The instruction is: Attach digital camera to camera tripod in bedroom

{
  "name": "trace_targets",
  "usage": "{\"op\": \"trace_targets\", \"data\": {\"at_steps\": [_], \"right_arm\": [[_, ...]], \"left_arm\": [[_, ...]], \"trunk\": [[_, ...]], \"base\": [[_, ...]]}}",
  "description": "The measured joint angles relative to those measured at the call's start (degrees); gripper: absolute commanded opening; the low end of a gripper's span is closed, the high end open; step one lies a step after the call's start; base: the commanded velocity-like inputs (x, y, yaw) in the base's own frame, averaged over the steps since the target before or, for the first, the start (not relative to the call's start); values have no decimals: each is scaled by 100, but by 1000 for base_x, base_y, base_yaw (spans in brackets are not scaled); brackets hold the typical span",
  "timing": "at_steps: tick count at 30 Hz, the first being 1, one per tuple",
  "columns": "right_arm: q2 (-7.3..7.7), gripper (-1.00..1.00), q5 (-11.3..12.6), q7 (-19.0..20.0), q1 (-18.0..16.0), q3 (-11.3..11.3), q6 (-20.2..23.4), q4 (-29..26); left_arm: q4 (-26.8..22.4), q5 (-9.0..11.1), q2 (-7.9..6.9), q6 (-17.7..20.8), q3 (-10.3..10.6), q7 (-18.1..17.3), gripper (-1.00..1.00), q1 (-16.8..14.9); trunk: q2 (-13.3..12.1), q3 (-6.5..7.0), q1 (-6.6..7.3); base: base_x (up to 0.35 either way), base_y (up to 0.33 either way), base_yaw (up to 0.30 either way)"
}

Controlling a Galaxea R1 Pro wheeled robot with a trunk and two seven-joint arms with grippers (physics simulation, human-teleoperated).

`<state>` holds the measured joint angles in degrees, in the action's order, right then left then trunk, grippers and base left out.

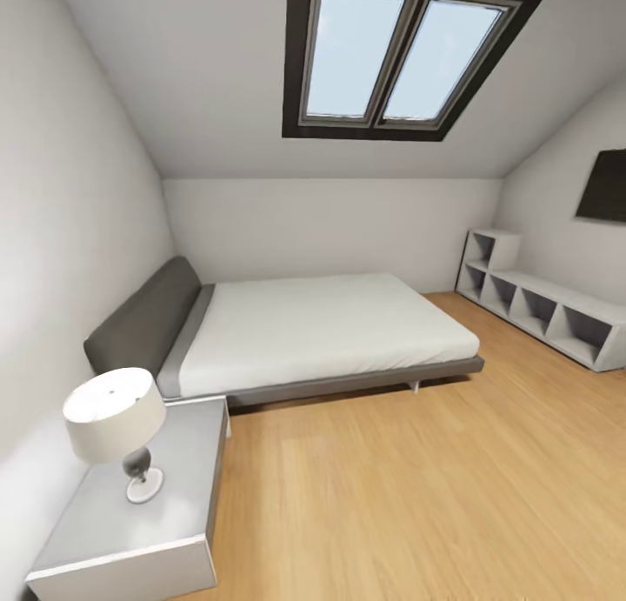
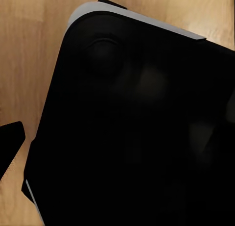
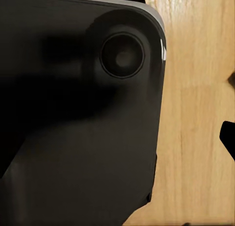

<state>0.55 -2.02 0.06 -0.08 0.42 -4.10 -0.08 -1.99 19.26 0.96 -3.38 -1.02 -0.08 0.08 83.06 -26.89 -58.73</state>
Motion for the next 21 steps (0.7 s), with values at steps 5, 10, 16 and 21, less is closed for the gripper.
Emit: {"op": "trace_targets", "data": {"at_steps": [5, 10, 16, 21], "right_arm": [[3, 100, 2, -10, 0, -5, 2, 0], [-1, 100, 3, -7, 0, -3, 14, 0], [-10, 100, 2, -7, 0, 11, 19, 2], [-12, 100, 3, 0, 0, 9, 23, 5]], "left_arm": [[0, 8, 0, 0, -7, 0, 100, 0], [-4, -8, 4, -2, 1, 0, 100, 0], [-8, -1, 3, -2, -3, 1, 100, 0], [-9, 13, 12, -2, -11, 7, 100, 0]], "trunk": [[0, 0, 0], [0, 0, 0], [0, 0, 0], [0, 0, 0]], "base": [[0, 0, -251], [0, 0, -251], [0, 0, -251], [0, 0, -251]]}}
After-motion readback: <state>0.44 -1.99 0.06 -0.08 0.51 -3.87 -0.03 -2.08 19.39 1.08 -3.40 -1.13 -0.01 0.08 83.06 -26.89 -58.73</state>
